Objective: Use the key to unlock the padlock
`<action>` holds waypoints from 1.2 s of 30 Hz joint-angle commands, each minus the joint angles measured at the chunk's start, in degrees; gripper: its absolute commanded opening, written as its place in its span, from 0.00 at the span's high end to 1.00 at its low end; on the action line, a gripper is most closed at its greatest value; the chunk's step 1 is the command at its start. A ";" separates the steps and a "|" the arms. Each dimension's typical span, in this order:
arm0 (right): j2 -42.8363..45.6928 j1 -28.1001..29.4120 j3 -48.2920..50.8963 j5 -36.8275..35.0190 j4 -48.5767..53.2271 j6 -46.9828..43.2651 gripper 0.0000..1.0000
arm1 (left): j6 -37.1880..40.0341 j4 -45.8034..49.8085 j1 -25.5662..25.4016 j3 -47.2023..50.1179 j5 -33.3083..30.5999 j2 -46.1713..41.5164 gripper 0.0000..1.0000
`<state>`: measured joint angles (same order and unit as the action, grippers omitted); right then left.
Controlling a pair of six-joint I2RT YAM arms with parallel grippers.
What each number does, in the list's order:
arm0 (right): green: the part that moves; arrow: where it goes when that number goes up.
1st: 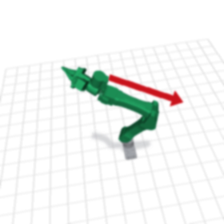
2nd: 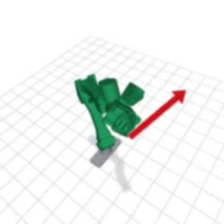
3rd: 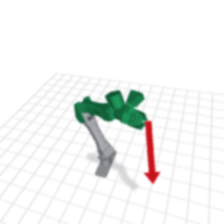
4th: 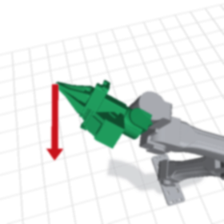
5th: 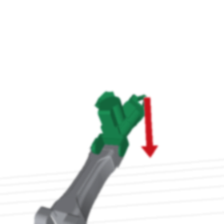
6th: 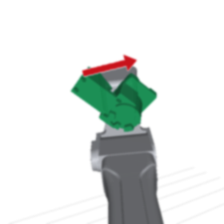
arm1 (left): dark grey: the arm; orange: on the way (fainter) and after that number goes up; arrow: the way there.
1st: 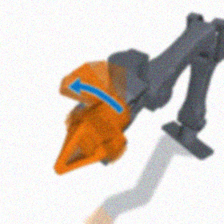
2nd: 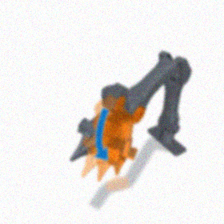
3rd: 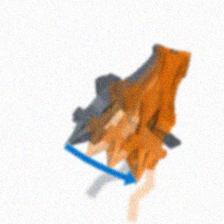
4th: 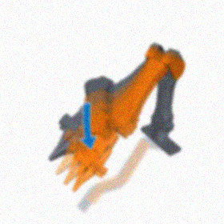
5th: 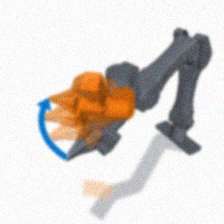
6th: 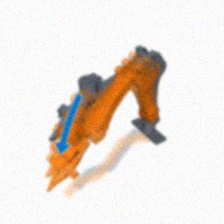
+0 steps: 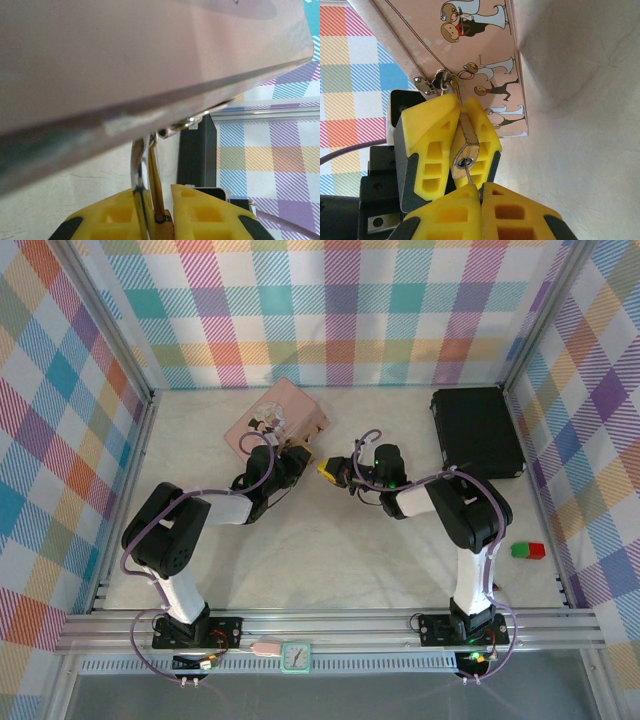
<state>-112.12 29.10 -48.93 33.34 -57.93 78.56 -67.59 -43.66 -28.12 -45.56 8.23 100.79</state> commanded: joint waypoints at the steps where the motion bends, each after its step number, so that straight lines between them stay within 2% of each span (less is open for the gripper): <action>1: 0.82 1.22 -2.51 -2.72 -0.03 -1.41 1.00 | -1.19 -5.38 -4.04 -0.32 6.36 -0.66 1.00; 7: 0.22 1.24 -4.07 -2.32 1.86 4.19 1.00 | -1.29 -6.08 -4.57 -0.03 6.03 -0.34 1.00; 11: -0.56 1.29 -4.16 -2.70 -0.82 9.73 1.00 | -1.27 -6.94 -5.18 0.58 5.62 -0.19 1.00; 19: 0.73 1.31 -4.64 -2.51 1.40 14.04 1.00 | -1.90 -8.81 -5.97 0.48 6.26 0.85 1.00; 24: -0.76 1.31 -4.70 -2.47 -0.69 18.16 1.00 | -1.31 -8.64 -6.51 0.54 6.45 0.67 1.00; 28: -0.40 1.31 -5.67 -1.97 1.62 16.28 1.00 | -1.48 -9.31 -6.74 1.00 6.79 0.65 1.00; 32: -0.28 1.15 -8.15 0.25 7.89 10.93 1.00 | -1.49 -9.21 -7.30 0.47 8.12 0.68 1.00; 36: -0.89 0.78 -9.76 2.31 9.29 6.07 1.00 | -2.47 -9.51 -7.39 1.21 8.82 0.43 1.00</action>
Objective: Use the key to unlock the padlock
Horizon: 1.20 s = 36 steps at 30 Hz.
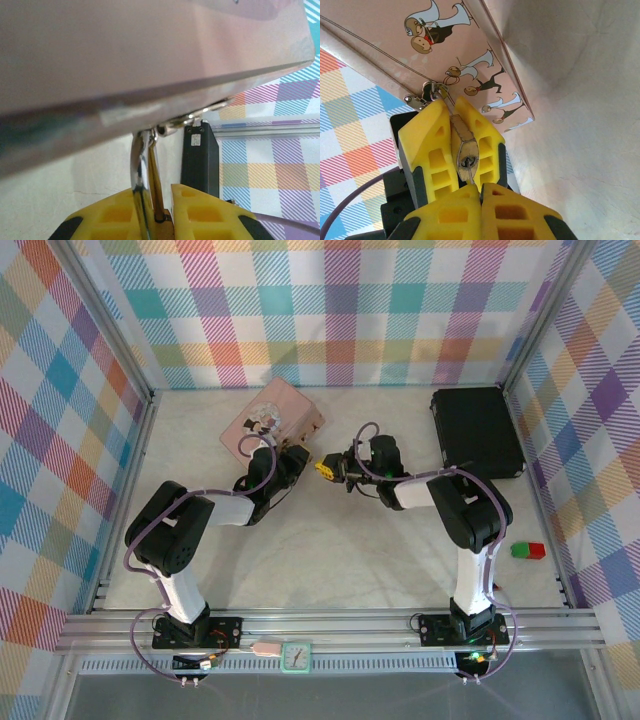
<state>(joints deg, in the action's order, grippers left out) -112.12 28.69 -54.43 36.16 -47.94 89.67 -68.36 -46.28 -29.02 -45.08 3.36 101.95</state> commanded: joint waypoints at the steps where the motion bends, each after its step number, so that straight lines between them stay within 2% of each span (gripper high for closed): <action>1: -0.91 1.11 -4.47 -0.19 -0.42 -6.33 1.00 | -1.91 -6.81 -6.49 0.89 13.70 -0.87 1.00; 17: 0.58 -0.16 -4.36 3.87 4.73 -21.14 1.00 | -2.45 -2.25 -4.52 -0.85 12.72 -1.69 1.00; 25: -0.09 -1.44 -3.92 5.84 4.29 -22.54 1.00 | -1.61 -0.73 -3.77 -0.66 12.42 -3.08 1.00; 32: -2.32 -1.52 -3.62 6.82 -0.06 -23.36 1.00 | -2.73 -2.12 -3.68 -0.95 13.04 -2.31 1.00; 36: -1.73 -1.79 -3.37 7.13 2.78 -25.82 1.00 | -2.67 -1.80 -3.29 -0.38 12.76 -2.98 1.00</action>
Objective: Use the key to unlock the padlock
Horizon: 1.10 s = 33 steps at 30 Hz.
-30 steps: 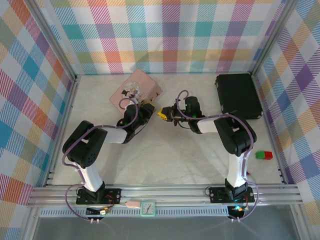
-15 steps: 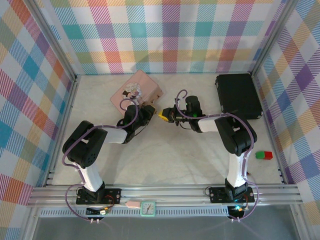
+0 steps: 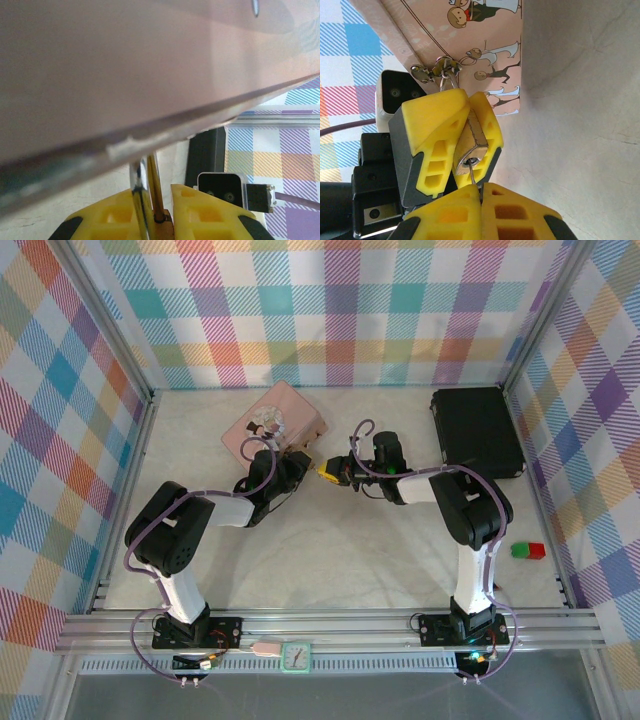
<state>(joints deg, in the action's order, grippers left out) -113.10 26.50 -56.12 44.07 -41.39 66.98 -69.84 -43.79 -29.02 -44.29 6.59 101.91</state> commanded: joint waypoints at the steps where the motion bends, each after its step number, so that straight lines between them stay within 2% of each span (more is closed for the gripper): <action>1: -0.57 0.24 -1.31 -0.94 -3.42 -3.00 1.00 | -0.93 -3.44 -3.16 -1.14 8.99 -3.29 1.00; 6: -0.58 -0.22 0.66 -1.86 -1.46 -1.67 1.00 | 0.96 2.76 -2.89 -1.19 3.26 -4.18 1.00; 9: -1.88 -0.24 2.48 -1.82 -4.29 -0.16 1.00 | -0.10 0.18 -2.64 -1.39 0.75 -2.56 1.00; 12: -3.13 -0.29 3.94 -1.36 -8.91 2.06 1.00 | -2.26 -3.72 -2.49 -2.86 1.39 0.06 1.00; 15: -3.27 -0.40 4.62 -1.25 -9.02 2.22 1.00 | -3.18 -4.55 -2.37 -4.43 2.26 1.69 1.00; 24: -2.00 -1.76 9.41 -1.49 -11.81 4.80 1.00 | 0.15 -1.87 -1.40 -4.31 -2.15 -0.10 1.00; 33: 0.58 -2.02 10.59 -1.36 -12.93 5.69 1.00 | 0.28 -2.15 -1.31 -4.68 -0.36 0.85 1.00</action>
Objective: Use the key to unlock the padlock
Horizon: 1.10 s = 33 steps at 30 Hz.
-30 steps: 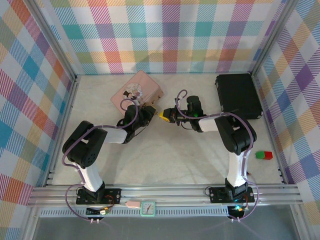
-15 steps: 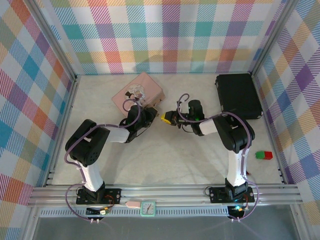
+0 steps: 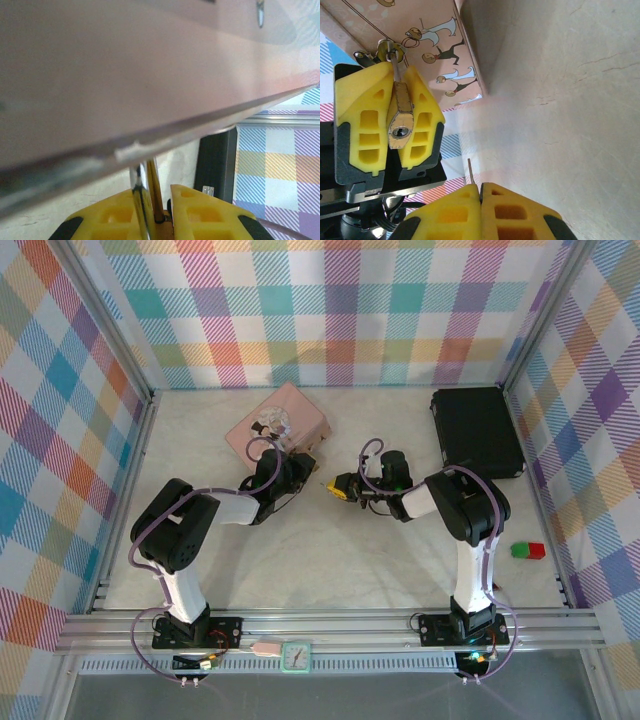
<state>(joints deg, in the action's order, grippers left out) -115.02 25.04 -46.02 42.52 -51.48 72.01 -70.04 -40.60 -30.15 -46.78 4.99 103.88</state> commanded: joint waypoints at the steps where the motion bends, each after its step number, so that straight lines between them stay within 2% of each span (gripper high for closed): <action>1: 2.69 -0.60 0.22 0.13 -2.92 0.76 1.00 | 0.40 -5.74 -0.17 -1.88 1.70 -1.23 1.00; 14: 2.16 -0.69 -2.85 -0.14 -6.91 3.94 1.00 | 0.05 -7.58 -0.25 0.07 4.94 -2.80 1.00; 33: 5.73 -1.04 -1.84 -1.01 -3.63 2.14 1.00 | -0.14 -8.27 -0.26 1.09 4.80 -2.54 1.00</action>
<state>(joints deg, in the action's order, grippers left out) -111.94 24.64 -47.88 41.89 -53.34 75.64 -70.08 -43.81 -30.15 -45.89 8.49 103.77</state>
